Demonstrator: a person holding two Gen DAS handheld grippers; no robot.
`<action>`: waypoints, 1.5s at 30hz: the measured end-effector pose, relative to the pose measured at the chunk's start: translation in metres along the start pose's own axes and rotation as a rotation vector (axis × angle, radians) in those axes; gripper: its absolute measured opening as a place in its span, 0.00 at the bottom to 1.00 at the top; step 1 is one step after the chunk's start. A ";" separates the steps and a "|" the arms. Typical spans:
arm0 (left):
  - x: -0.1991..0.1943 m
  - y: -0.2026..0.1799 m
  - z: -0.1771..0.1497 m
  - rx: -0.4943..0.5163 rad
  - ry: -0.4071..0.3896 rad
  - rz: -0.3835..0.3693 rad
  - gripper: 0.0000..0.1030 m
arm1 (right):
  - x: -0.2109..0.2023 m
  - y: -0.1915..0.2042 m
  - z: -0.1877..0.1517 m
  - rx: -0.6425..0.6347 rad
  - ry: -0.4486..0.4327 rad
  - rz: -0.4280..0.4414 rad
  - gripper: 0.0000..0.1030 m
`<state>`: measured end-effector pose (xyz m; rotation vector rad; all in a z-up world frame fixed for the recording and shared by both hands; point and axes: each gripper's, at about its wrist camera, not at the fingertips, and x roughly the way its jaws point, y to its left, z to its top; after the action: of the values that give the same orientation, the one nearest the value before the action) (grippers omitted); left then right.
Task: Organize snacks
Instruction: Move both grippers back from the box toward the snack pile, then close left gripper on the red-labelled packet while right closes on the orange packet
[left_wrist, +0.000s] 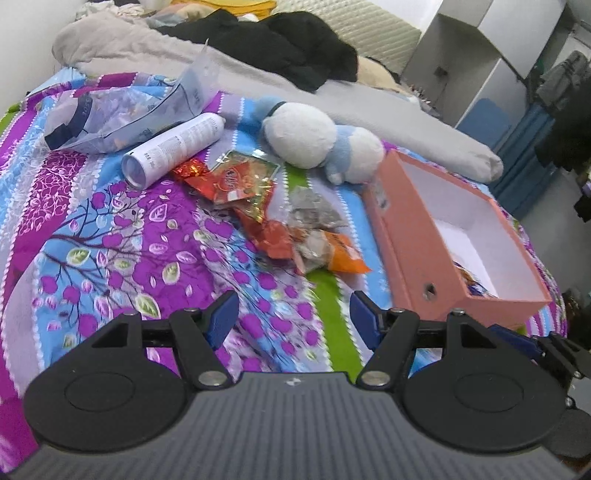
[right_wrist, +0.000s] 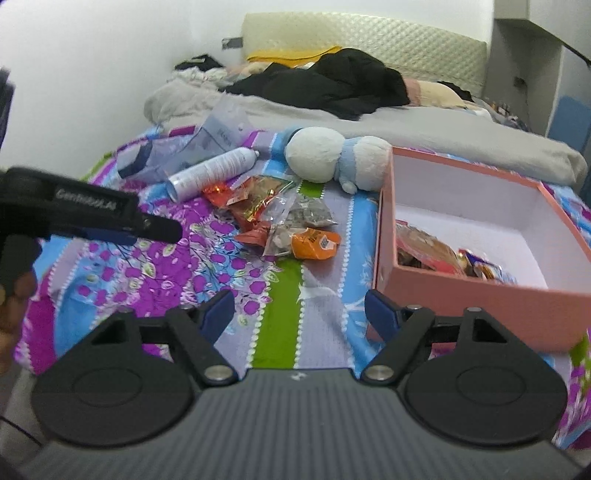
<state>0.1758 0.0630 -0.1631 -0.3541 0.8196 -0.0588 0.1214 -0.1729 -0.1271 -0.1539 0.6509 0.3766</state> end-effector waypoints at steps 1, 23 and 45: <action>0.008 0.003 0.006 -0.002 0.003 0.005 0.69 | 0.007 0.002 0.003 -0.016 0.008 -0.001 0.77; 0.184 0.051 0.087 0.071 0.063 0.122 0.69 | 0.168 0.033 0.028 -0.450 0.148 -0.137 0.72; 0.208 0.038 0.104 0.184 -0.002 0.171 0.34 | 0.207 0.046 0.020 -0.596 0.168 -0.169 0.29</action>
<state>0.3903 0.0895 -0.2565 -0.1099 0.8328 0.0255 0.2662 -0.0643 -0.2400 -0.8109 0.6701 0.3885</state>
